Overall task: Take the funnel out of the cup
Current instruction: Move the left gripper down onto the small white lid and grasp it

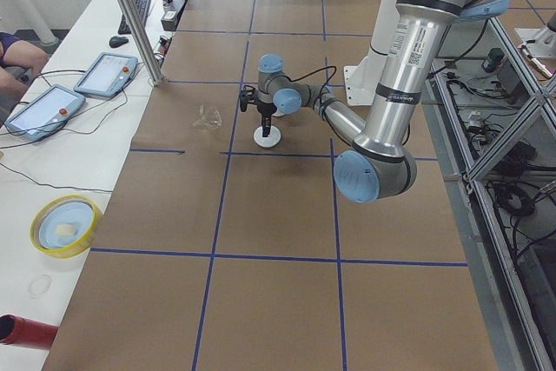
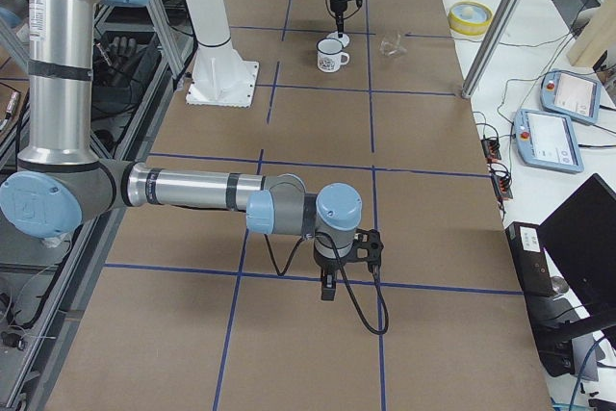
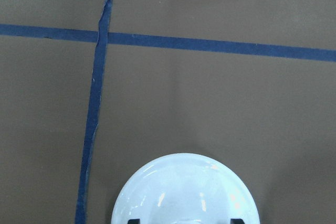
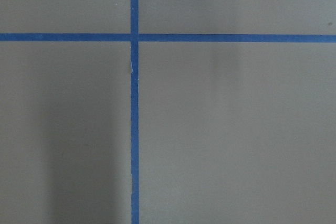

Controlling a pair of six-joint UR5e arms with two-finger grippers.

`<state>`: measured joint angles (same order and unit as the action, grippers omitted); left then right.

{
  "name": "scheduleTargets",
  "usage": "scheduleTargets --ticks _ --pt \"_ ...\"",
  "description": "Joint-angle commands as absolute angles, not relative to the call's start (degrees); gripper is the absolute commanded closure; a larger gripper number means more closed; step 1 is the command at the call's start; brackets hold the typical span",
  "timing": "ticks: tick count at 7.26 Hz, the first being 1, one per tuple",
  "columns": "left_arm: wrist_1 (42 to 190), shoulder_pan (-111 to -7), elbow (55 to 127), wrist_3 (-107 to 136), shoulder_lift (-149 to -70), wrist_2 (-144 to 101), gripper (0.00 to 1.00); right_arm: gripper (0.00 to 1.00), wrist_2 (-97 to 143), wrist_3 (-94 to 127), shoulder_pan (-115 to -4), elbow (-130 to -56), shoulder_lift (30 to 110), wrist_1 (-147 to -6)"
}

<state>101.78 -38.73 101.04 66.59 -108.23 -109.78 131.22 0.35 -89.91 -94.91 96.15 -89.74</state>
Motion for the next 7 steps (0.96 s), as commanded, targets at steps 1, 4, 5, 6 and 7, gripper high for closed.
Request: scheduleTargets --ticks 1,4,5,6,7 --pt "101.8 -38.7 101.1 66.7 -108.3 -109.8 0.63 0.00 131.2 0.4 -89.9 -94.9 96.2 -89.7" --pt "100.3 -38.7 103.2 66.7 -108.1 -109.8 1.00 0.00 131.2 0.4 -89.9 -94.9 96.2 -89.7" --pt "95.1 -38.8 107.4 66.5 -108.2 -109.8 1.00 0.00 131.2 0.4 -89.9 -94.9 96.2 -89.7" --pt "88.2 -39.5 112.7 66.1 -108.5 -109.8 1.00 0.00 131.2 0.4 -89.9 -94.9 96.2 -89.7" --pt "81.9 -40.5 117.6 65.9 -109.1 -109.8 1.00 0.00 131.2 0.4 -89.9 -94.9 96.2 -89.7"
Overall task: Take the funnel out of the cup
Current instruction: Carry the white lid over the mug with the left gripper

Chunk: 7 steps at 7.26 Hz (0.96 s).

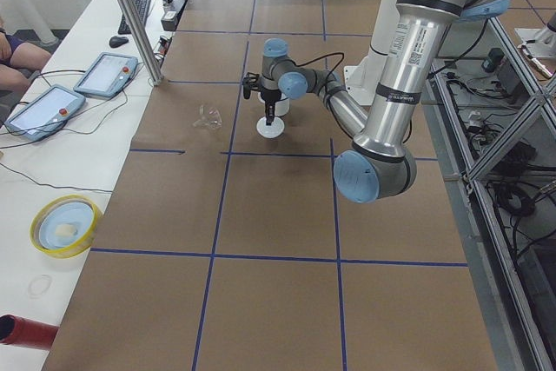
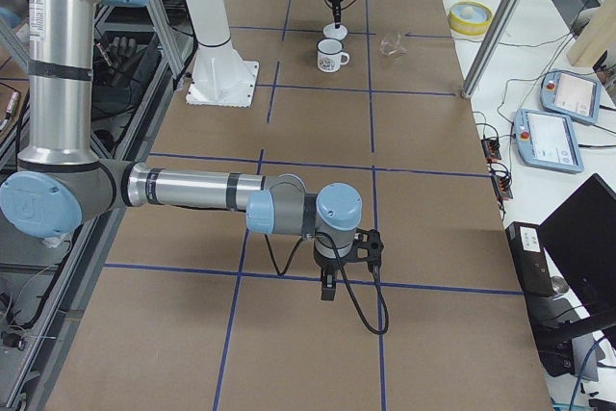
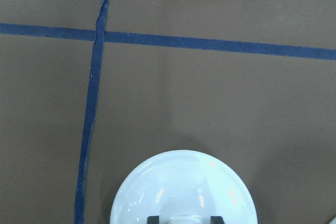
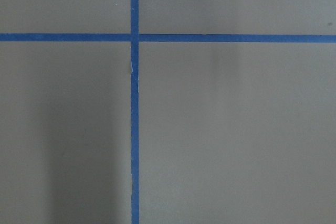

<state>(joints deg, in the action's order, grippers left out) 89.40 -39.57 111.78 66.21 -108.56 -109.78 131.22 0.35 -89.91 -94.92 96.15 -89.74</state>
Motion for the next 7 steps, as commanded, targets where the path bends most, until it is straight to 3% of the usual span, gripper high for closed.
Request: scheduleTargets --ticks 1,3,5,7 --pt "74.9 -42.0 121.4 65.8 -112.0 -110.8 1.00 0.00 131.2 0.4 -89.9 -94.9 96.2 -89.7" --pt "64.4 -41.9 120.4 66.9 -122.1 -115.2 1.00 0.00 131.2 0.4 -89.9 -94.9 96.2 -89.7" --pt "65.6 -38.5 111.2 75.0 -129.0 -115.0 1.00 0.00 131.2 0.4 -89.9 -94.9 96.2 -89.7" --pt "68.8 -38.0 108.6 75.1 -130.2 -115.0 1.00 0.00 131.2 0.4 -89.9 -94.9 96.2 -89.7"
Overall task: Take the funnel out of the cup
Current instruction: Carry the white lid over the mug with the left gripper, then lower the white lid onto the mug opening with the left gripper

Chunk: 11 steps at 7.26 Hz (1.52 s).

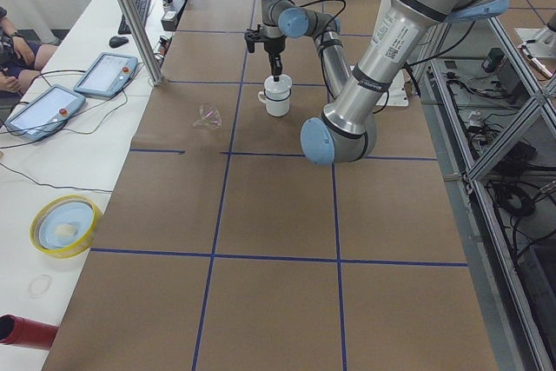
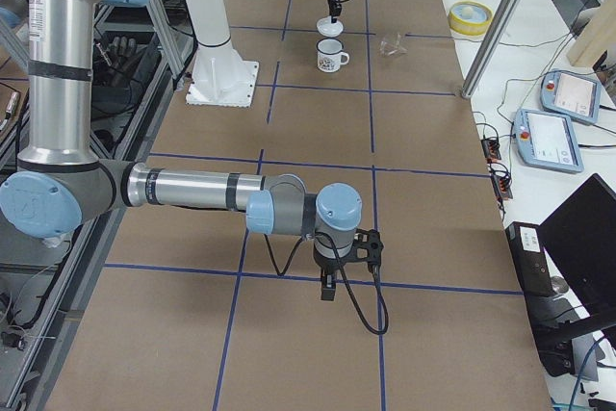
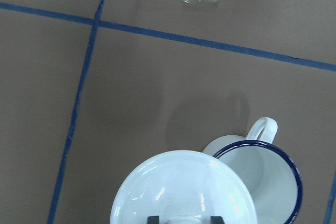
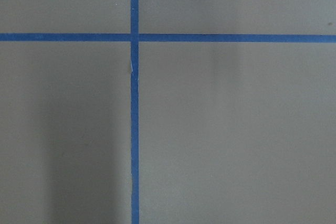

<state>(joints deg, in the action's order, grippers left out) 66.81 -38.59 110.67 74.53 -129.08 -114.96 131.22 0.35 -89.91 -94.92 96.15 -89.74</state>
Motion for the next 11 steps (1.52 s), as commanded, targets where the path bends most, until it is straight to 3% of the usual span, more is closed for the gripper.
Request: scheduleTargets --ticks 1,11 --pt "71.3 -37.7 106.4 75.3 -130.3 -115.0 1.00 0.00 131.2 0.4 -89.9 -94.9 96.2 -89.7" --pt "74.1 -36.4 104.4 75.3 -129.6 -114.7 1.00 0.00 131.2 0.4 -89.9 -94.9 96.2 -89.7"
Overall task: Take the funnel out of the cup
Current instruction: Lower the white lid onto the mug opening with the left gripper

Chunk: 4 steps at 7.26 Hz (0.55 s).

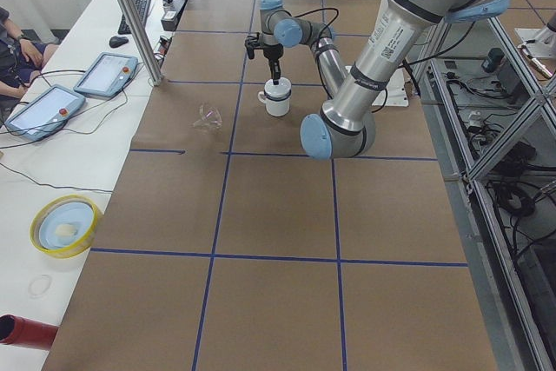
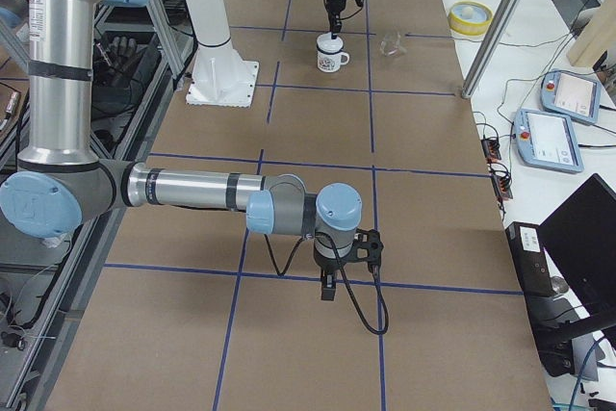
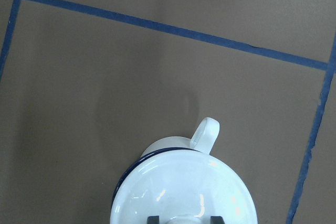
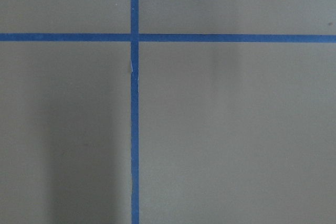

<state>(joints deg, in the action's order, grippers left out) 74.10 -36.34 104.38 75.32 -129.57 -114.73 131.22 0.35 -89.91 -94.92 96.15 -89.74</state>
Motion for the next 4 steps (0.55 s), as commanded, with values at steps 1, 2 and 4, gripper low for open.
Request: scheduleTargets --ticks 1,2,4 --pt "74.1 -36.4 104.7 75.3 -129.5 -114.7 1.00 0.00 131.2 0.4 -89.9 -94.9 96.2 -89.7" --pt "74.1 -36.4 104.9 75.3 -128.9 -114.8 1.00 0.00 131.2 0.4 -89.9 -94.9 96.2 -89.7" --pt "74.2 -36.4 104.9 75.3 -128.8 -114.7 1.00 0.00 131.2 0.4 -89.9 -94.8 96.2 -89.7"
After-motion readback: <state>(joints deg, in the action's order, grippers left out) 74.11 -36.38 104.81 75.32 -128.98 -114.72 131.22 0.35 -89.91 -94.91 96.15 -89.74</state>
